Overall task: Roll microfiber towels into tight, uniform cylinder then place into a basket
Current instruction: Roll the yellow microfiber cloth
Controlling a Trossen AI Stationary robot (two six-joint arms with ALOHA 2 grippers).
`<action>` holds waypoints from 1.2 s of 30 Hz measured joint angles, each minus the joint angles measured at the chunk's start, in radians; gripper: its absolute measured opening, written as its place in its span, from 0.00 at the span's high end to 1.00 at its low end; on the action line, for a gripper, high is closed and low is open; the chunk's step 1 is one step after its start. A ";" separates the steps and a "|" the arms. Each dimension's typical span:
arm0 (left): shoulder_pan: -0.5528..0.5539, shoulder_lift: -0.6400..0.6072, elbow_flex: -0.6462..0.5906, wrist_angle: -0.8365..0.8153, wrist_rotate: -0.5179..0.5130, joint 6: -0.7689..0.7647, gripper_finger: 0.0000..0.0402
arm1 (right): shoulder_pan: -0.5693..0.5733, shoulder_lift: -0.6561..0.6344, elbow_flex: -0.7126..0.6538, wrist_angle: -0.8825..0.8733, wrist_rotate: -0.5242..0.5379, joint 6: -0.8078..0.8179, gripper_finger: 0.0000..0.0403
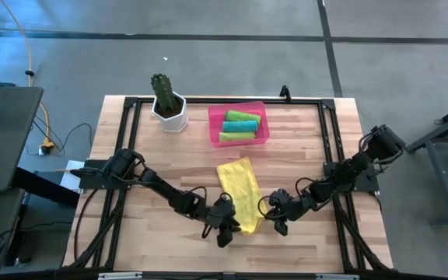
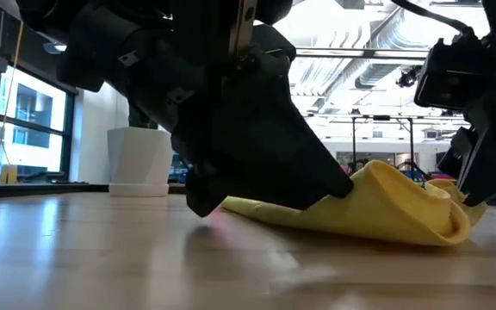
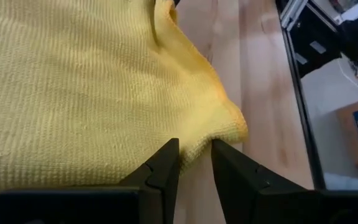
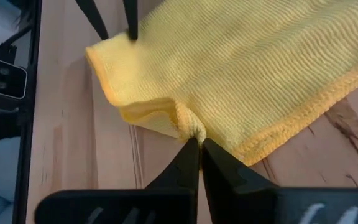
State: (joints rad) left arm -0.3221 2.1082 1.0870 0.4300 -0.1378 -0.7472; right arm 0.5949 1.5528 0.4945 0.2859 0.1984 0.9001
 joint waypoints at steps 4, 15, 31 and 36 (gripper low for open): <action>-0.006 0.000 0.000 0.001 0.007 0.014 0.79 | 0.000 -0.001 0.000 -0.002 0.002 -0.009 1.00; 0.008 -0.010 0.001 -0.006 0.145 0.272 0.72 | 0.000 -0.001 0.001 -0.013 0.022 -0.069 1.00; -0.048 0.002 0.002 0.049 -0.012 0.881 0.55 | 0.000 -0.001 0.001 -0.028 0.022 -0.045 1.00; -0.070 0.048 0.029 0.075 -0.059 0.882 0.55 | -0.001 -0.001 0.001 -0.033 0.022 -0.045 1.00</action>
State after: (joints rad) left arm -0.3920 2.1566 1.1157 0.5053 -0.1964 0.1349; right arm 0.5935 1.5517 0.4957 0.2533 0.2206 0.8555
